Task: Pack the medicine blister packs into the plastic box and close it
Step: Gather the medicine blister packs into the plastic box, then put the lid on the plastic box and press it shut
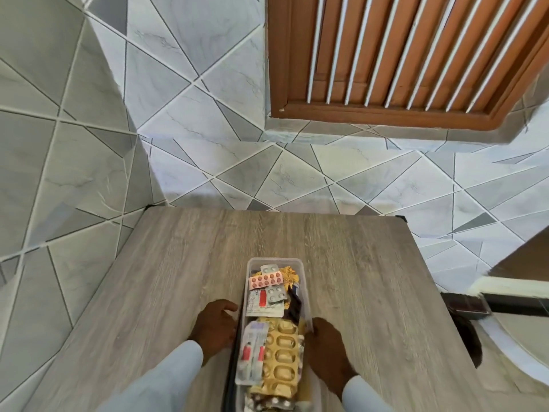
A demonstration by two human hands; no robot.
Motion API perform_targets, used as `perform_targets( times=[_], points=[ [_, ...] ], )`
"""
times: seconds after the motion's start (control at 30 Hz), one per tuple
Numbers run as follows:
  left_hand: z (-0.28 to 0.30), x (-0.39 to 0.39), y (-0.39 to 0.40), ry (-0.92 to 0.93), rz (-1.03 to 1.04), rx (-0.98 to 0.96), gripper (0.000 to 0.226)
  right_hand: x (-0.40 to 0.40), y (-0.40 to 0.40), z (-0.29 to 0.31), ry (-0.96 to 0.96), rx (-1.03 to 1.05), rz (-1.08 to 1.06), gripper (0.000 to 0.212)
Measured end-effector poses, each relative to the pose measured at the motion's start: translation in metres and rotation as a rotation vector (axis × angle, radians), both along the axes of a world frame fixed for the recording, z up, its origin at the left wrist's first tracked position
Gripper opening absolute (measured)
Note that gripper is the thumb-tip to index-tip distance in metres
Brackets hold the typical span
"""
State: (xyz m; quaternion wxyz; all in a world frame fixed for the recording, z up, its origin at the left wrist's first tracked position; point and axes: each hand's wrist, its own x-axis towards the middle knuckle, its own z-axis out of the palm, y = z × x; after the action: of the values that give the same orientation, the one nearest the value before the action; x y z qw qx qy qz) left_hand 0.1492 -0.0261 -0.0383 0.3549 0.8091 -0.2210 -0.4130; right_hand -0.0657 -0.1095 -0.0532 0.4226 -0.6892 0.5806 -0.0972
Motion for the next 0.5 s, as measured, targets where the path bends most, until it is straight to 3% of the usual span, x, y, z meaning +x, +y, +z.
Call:
perform_targets(
  times=[0.1, 0.2, 0.3, 0.5],
  points=[
    [-0.01, -0.002, 0.002, -0.13, -0.057, 0.081, 0.011, -0.023, -0.021, 0.007, -0.029, -0.044, -0.037, 0.019],
    [-0.02, -0.011, 0.001, -0.228, -0.193, 0.182, 0.024, -0.046, -0.038, 0.014, -0.039, -0.09, -0.099, 0.017],
    [-0.027, -0.018, -0.004, -0.353, -0.309, 0.273, 0.02, -0.064, -0.047, 0.016, 0.014, -0.123, -0.15, 0.017],
    [-0.039, -0.013, -0.007, -0.424, -0.325, 0.367, 0.024, -0.077, -0.037, 0.006, 0.099, -0.043, -0.206, 0.018]
  ],
)
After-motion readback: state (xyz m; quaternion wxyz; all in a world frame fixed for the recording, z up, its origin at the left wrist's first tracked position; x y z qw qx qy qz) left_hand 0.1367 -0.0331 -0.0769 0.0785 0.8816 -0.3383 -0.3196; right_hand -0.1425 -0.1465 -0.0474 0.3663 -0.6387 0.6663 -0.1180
